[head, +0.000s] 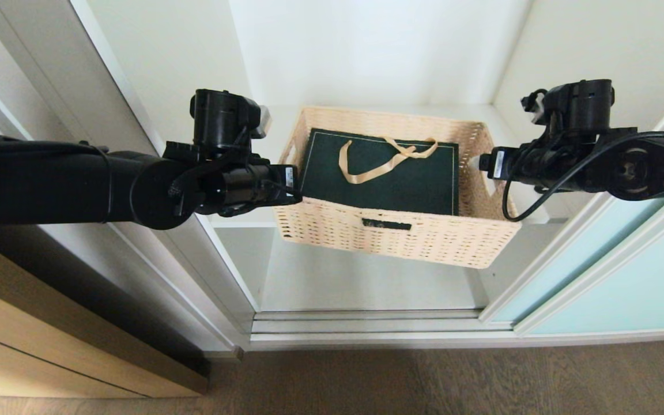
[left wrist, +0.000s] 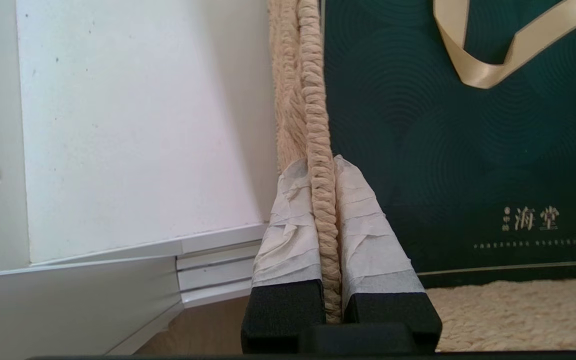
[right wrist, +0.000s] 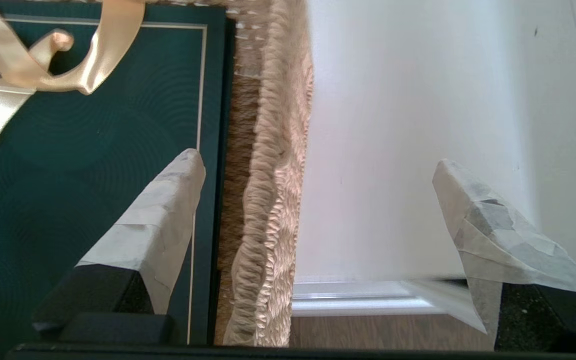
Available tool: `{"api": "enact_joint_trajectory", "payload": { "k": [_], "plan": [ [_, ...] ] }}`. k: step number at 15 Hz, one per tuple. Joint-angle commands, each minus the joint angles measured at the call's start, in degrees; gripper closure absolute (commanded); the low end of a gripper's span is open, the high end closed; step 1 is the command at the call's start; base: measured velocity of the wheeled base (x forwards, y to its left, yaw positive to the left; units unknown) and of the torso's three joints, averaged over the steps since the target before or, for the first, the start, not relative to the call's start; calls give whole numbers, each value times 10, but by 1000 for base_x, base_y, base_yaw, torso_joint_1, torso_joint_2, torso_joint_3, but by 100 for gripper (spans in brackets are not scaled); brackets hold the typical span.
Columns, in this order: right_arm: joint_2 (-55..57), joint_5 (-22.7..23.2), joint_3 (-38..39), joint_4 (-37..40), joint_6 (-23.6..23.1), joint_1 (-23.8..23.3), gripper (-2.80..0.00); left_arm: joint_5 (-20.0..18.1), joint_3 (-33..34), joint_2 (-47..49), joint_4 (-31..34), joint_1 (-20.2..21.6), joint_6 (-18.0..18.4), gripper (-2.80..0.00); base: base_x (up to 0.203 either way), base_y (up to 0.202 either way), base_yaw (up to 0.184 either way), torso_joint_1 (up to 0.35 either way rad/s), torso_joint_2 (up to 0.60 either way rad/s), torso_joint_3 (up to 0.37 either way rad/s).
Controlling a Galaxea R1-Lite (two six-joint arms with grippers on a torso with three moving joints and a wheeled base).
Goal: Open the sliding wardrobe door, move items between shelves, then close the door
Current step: Place the basket on the lower shelf
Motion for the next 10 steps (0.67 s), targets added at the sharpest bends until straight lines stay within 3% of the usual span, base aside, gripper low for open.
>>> {"api": "enact_joint_trajectory", "payload": {
  "k": [1,10],
  "plan": [
    [11,-2,4,6,-1,-1,-280,0,2,-2,-4,0,0,0,0,0,0,0,0,0],
    [-82,5,10,135,-1,10,-280,10,1,-8,-10,-2,-4,0,0,0,0,0,0,0]
  ]
}}
